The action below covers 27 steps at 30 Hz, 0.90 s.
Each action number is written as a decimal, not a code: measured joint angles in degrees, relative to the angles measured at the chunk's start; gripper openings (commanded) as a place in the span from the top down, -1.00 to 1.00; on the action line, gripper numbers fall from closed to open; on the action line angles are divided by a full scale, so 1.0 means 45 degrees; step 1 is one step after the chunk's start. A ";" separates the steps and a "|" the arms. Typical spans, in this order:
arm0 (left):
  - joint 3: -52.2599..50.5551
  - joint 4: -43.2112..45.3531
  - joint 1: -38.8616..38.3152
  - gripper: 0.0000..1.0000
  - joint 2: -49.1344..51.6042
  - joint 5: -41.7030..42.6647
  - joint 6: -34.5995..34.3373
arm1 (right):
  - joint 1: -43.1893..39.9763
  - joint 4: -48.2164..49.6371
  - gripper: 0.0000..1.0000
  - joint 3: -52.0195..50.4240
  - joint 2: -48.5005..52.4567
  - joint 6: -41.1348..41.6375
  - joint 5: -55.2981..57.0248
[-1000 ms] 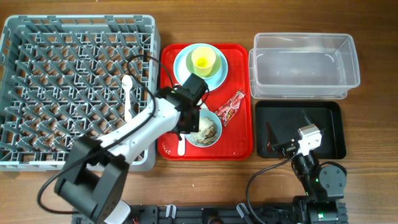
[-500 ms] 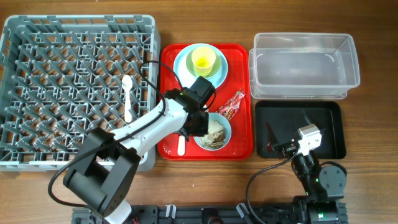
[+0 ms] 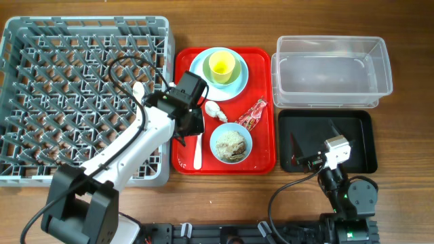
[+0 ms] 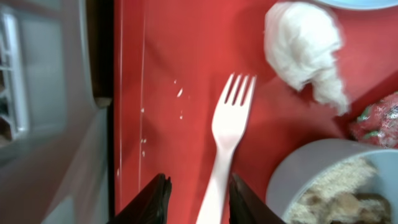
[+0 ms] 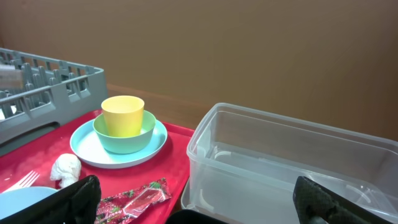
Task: Sort waste into correct bins and load items into the dishwasher rack
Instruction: 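Grasp the white fork with the left gripper, then carry the fork into the grey rack and release it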
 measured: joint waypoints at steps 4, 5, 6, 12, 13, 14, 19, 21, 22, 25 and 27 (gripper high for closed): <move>-0.1583 0.1540 -0.0063 0.38 0.0015 0.0539 -0.0053 | 0.0000 0.0000 -0.99 0.0000 0.0000 0.0000 0.0000; -0.1695 0.1724 -0.0117 0.39 0.0024 0.0607 -0.0058 | 0.0000 0.0000 -0.99 0.0000 0.0000 0.0000 0.0000; -0.1841 0.2103 -0.0238 0.38 0.0024 0.0675 -0.0058 | 0.0000 0.0005 -0.99 0.0000 0.0000 0.0000 -0.0005; -0.2074 0.2642 -0.1083 0.48 0.0024 0.0520 -0.0063 | 0.0000 0.0005 -1.00 0.0000 0.0000 0.0000 0.0000; -0.2074 0.2647 -0.1112 0.48 0.0024 0.0418 -0.0063 | 0.0000 0.0005 -0.99 0.0000 0.0000 0.0000 0.0000; -0.2074 0.2671 -0.1112 0.48 0.0024 0.0350 -0.0063 | 0.0000 0.0005 -0.99 0.0000 0.0000 0.0000 0.0000; -0.2074 0.2861 -0.1112 0.48 0.0121 0.0136 -0.0063 | 0.0000 0.0000 -0.99 0.0000 0.0000 0.0000 0.0000; -0.2074 0.2924 -0.1112 0.61 0.0670 0.0136 -0.0063 | 0.0000 0.0005 -0.99 0.0000 0.0000 0.0000 -0.0005; -0.2074 0.2977 -0.1112 0.62 0.0889 0.0131 -0.0102 | 0.0000 0.0000 -0.99 0.0000 0.0000 0.0005 0.0000; -0.2055 0.3453 -0.1112 0.81 0.1350 -0.0039 -0.0131 | 0.0000 0.0000 -0.99 0.0000 0.0000 0.0000 0.0000; -0.2050 0.3512 -0.1112 0.92 0.1360 -0.0097 -0.0155 | 0.0000 0.0000 -0.99 0.0000 0.0000 0.0000 0.0000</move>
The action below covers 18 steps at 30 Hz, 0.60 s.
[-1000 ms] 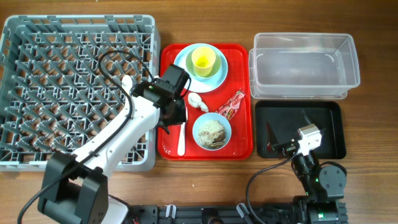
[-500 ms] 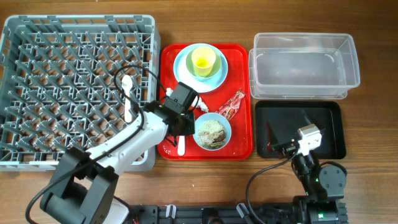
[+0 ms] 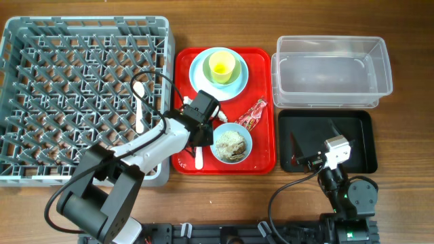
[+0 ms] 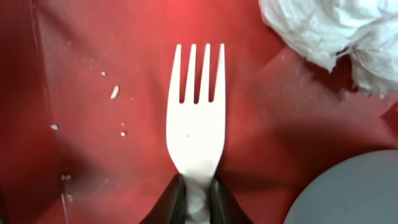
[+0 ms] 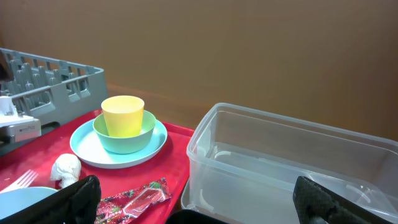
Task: Sort waste into correct bins and load items into the dishwasher rack
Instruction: 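Carry the fork into the grey rack and release it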
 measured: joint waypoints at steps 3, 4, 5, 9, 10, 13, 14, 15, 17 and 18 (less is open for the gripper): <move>0.0044 0.0000 0.0000 0.92 0.0000 -0.0015 0.0010 | 0.0000 0.0000 -0.99 0.0000 0.0000 0.0000 0.0000; 0.0117 -0.0121 0.0000 0.92 -0.0015 -0.0117 0.0063 | 0.0000 0.0000 -0.99 0.0000 0.0000 0.0000 0.0000; 0.0316 -0.0447 0.0000 0.92 -0.0058 -0.0423 0.0243 | 0.0000 0.0005 -1.00 0.0000 0.0000 0.0000 0.0000; 0.2249 -0.1370 0.0000 0.92 -0.2142 -0.3186 0.1943 | 0.0000 0.0005 -0.99 0.0000 0.0000 0.0005 0.0000; 0.2521 -0.1219 -0.0005 0.92 -0.2773 -0.4167 0.2511 | 0.0000 0.0005 -0.99 0.0000 0.0000 0.0000 0.0000; 0.2676 -0.1073 0.0325 0.92 -0.4376 -0.6887 0.4201 | 0.0000 0.0005 -1.00 0.0000 0.0000 0.0000 0.0000; 0.2701 -0.1073 0.0811 0.92 -0.4527 -0.7344 0.4575 | 0.0000 0.0005 -0.99 0.0000 0.0000 0.0000 0.0000; 0.2701 -0.1107 0.1579 0.92 -0.4488 -0.7703 0.4852 | 0.0000 0.0005 -1.00 0.0000 0.0000 0.0000 0.0000; 0.2701 -0.1069 0.2900 0.92 -0.4303 -0.7689 0.5076 | 0.0000 0.0005 -0.99 0.0000 0.0000 0.0000 0.0000; 0.2701 -0.1078 0.3696 0.92 -0.4080 -0.7499 0.5144 | 0.0000 0.0005 -0.99 0.0000 0.0000 0.0000 0.0000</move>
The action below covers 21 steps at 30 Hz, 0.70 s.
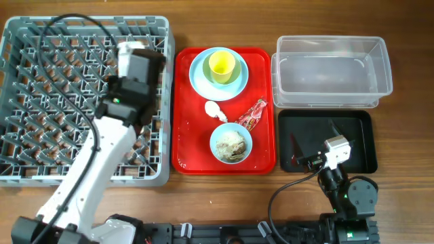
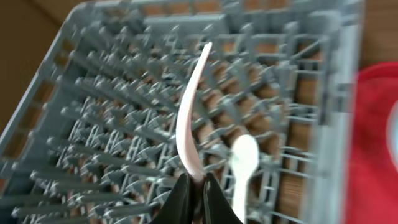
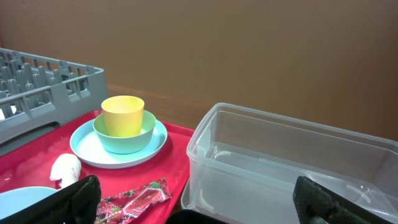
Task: Sort waste into correct bins and load items into the dishwasher rack
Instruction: 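Carry the fork into the grey rack and release it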
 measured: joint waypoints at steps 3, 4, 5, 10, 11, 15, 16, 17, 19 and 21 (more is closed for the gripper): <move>0.0000 0.0005 0.1418 0.92 0.0767 0.1137 0.0126 | 0.0000 0.0000 -0.99 0.0000 0.0000 0.0000 0.0000; 0.0000 0.0005 0.1744 0.92 0.1112 0.1525 0.0214 | 0.0000 0.0000 -0.99 0.0000 0.0000 0.0000 0.0000; 0.0000 0.0010 0.1875 0.92 0.1467 0.1957 0.0364 | 0.0000 -0.0005 -0.99 0.0000 0.0000 0.0000 0.0000; 0.0000 -0.0219 0.1880 0.54 0.2929 0.3007 0.0699 | 0.0000 0.0000 -0.99 0.0000 0.0000 0.0000 0.0000; 0.0000 -0.0306 0.1880 0.36 0.3186 0.3113 0.0753 | 0.0000 0.0000 -0.99 0.0000 0.0000 0.0000 0.0000; 0.0005 -0.0330 0.1885 0.08 0.3419 0.3177 0.0869 | 0.0000 0.0000 -0.99 0.0000 0.0000 0.0000 0.0000; 0.0005 -0.0325 0.1914 0.10 0.3371 0.3181 0.0869 | 0.0000 0.0000 -0.99 0.0000 0.0000 0.0000 0.0000; 0.0005 -0.0350 0.1914 0.13 0.3206 0.3201 0.0680 | 0.0000 0.0000 -0.99 0.0000 0.0000 0.0000 0.0000; 0.0063 -0.0384 0.1919 0.24 0.2147 0.3594 0.0117 | 0.0000 0.0000 -0.99 0.0000 0.0000 0.0000 0.0000; 0.0840 -0.0661 0.2152 0.26 0.0826 0.5289 -0.0690 | 0.0000 0.0000 -0.99 0.0000 0.0000 0.0000 0.0000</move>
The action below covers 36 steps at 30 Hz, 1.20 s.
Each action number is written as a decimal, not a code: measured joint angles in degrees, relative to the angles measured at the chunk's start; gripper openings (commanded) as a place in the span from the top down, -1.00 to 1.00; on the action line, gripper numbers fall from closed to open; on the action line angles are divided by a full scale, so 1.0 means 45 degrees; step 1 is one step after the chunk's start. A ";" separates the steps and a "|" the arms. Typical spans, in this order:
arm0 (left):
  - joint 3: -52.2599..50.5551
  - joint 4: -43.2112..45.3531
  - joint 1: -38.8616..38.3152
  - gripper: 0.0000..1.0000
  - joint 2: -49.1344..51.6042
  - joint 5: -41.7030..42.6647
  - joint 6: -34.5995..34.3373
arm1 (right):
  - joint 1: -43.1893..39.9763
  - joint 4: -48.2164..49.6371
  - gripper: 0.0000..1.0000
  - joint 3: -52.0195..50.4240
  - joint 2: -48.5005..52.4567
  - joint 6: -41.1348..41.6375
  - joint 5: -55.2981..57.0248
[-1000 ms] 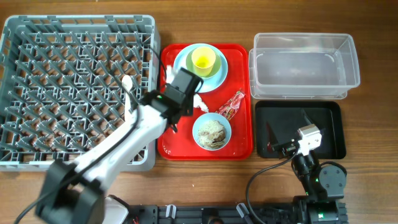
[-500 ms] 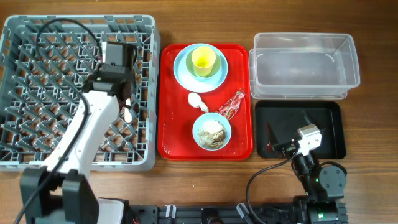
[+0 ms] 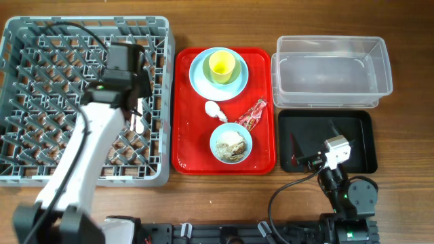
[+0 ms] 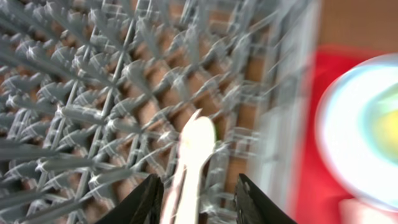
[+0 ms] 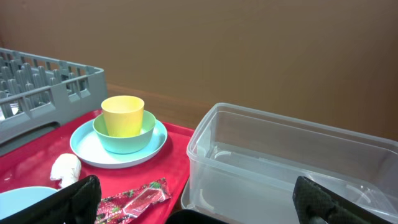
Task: Sort waste into correct bins and load items into the dishwasher rack
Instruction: 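Carry the fork into the grey rack and release it, then reach the right gripper to the tray and grasp the white tissue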
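Note:
My left gripper (image 3: 133,102) hangs open over the right side of the grey dishwasher rack (image 3: 41,102). In the left wrist view a blurred white utensil (image 4: 194,155) lies on the rack pegs between the spread fingers (image 4: 147,200). Overhead shows white cutlery (image 3: 139,120) in the rack beside the arm; fork and spoon cannot be told apart. On the red tray (image 3: 186,156) are a crumpled napkin (image 3: 214,110), a red wrapper (image 3: 251,115), a blue bowl of food (image 3: 230,142) and a yellow cup (image 3: 222,66) in a green bowl on a teal plate. My right gripper (image 5: 202,205) rests open, holding nothing.
A clear plastic bin (image 3: 332,71) stands at the back right. In front of it sits a black bin (image 3: 352,122), with my right arm parked at its near edge. The rack's right wall runs close along the red tray.
My left gripper was shut on the white fork, holding it above the rack. Now it is open and lower, with a white utensil lying on the rack between its fingers. The right arm is unchanged.
My left gripper was open over the fork on the red tray, then shut on the fork's handle there. Later it held the fork over the rack, where a spoon lay. The fork is gone from the tray and the gripper now stands open over the rack.

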 measured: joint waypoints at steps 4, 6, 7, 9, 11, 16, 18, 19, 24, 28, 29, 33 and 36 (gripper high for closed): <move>0.4775 -0.4643 0.2929 -0.99 0.0005 0.4575 -0.1545 | 0.0000 -0.0005 -0.99 0.0000 0.0010 0.0000 0.0000; 0.6237 -0.4653 0.4707 -1.00 0.0384 0.5221 -0.1758 | 0.0000 0.0000 -1.00 0.0000 0.0010 0.0000 0.0000; 0.6392 -0.4624 0.5265 -1.00 0.0408 0.5328 -0.1904 | 0.0000 0.0000 -1.00 0.0000 0.0010 0.0000 0.0000; 0.6402 -0.4721 0.5965 -1.00 0.0491 0.5527 -0.2050 | 0.0000 0.0000 -1.00 0.0000 0.0010 0.0000 0.0000; 0.6402 -0.4731 0.6154 -1.00 0.0578 0.5620 -0.2084 | 0.0000 0.0000 -0.99 0.0000 0.0010 0.0005 0.0000; 0.6402 -0.4731 0.6183 -1.00 0.0578 0.5785 -0.2084 | 0.0000 -0.0185 -1.00 0.0063 0.0010 0.0355 -0.0039; 0.6402 -0.4726 0.6183 -1.00 0.0578 0.5804 -0.2089 | 0.0000 -0.0991 -0.99 0.0986 0.0257 0.0913 0.0403; 0.6402 -0.4755 0.6193 -1.00 0.0578 0.5809 -0.2098 | -0.0010 -0.1341 -0.99 0.2278 0.0952 0.1044 0.0792; 0.6426 -0.4736 0.6193 -1.00 0.0612 0.5848 -0.2127 | -0.0010 -0.7597 -1.00 1.3299 0.9661 0.1248 0.1083; 0.6436 -0.4750 0.6193 -1.00 0.0636 0.5853 -0.2137 | 0.0578 -1.5489 -0.99 2.6151 1.8982 0.1365 0.0447; 0.6445 -0.4745 0.6193 -1.00 0.0636 0.5843 -0.2161 | 0.0821 -1.5839 -0.99 2.8273 2.0322 0.1375 0.0029; 0.6445 -0.4755 0.6193 -1.00 0.0636 0.5843 -0.2171 | 0.1676 -1.5120 -0.22 3.1061 2.3363 0.2924 -0.3269; 0.6445 -0.4765 0.6193 -1.00 0.0636 0.5843 -0.2166 | 0.3356 -1.6077 0.53 3.1105 2.5092 0.3585 -0.2579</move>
